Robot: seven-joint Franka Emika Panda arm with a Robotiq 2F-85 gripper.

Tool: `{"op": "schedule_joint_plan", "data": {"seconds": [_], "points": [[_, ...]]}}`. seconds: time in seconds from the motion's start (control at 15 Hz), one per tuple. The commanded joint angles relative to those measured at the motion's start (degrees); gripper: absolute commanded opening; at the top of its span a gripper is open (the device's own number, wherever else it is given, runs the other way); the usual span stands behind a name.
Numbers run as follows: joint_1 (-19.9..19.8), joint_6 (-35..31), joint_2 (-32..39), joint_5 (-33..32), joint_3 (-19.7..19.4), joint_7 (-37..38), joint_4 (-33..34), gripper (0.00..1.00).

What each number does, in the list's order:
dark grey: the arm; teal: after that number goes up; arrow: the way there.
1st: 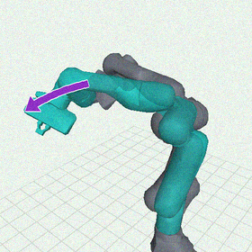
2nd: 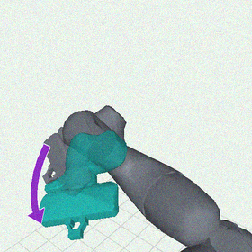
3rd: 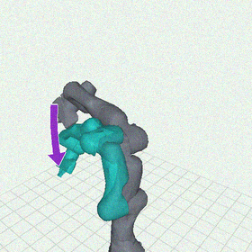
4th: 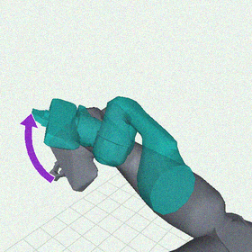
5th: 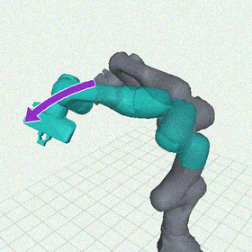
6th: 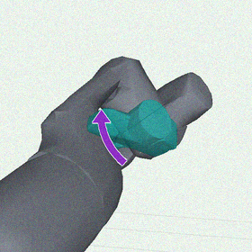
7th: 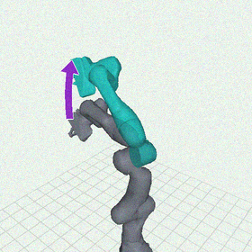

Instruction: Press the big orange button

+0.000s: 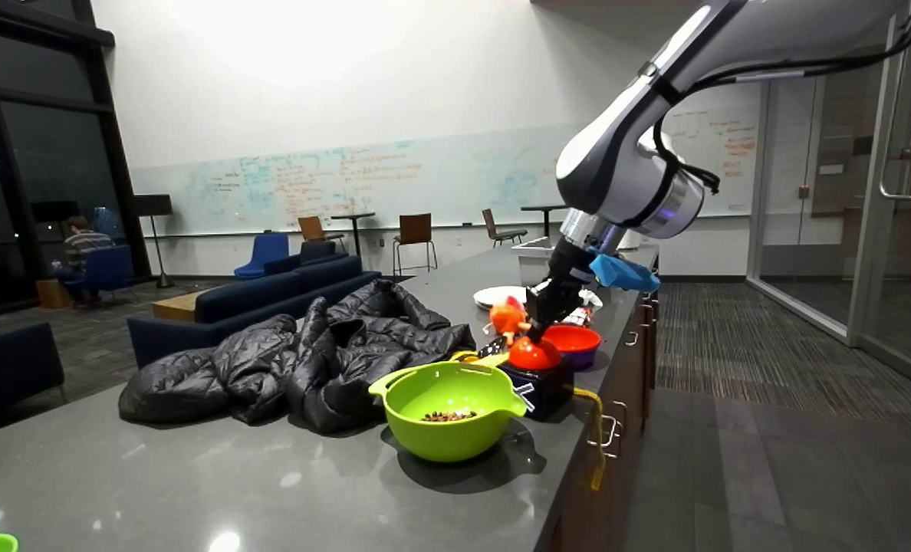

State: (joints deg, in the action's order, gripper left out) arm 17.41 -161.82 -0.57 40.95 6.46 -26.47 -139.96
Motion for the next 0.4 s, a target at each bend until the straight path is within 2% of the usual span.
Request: {"op": "schedule_joint_plan", "data": {"seconds": [0.0, 0.33], "points": [[-0.3, -0.1, 2.7, 0.8, -0.3, -0.7, -1.2, 0.00], [-0.4, -0.6, 2.5, -1.1, -0.4, 1.0, -1.6, 0.00]]}}
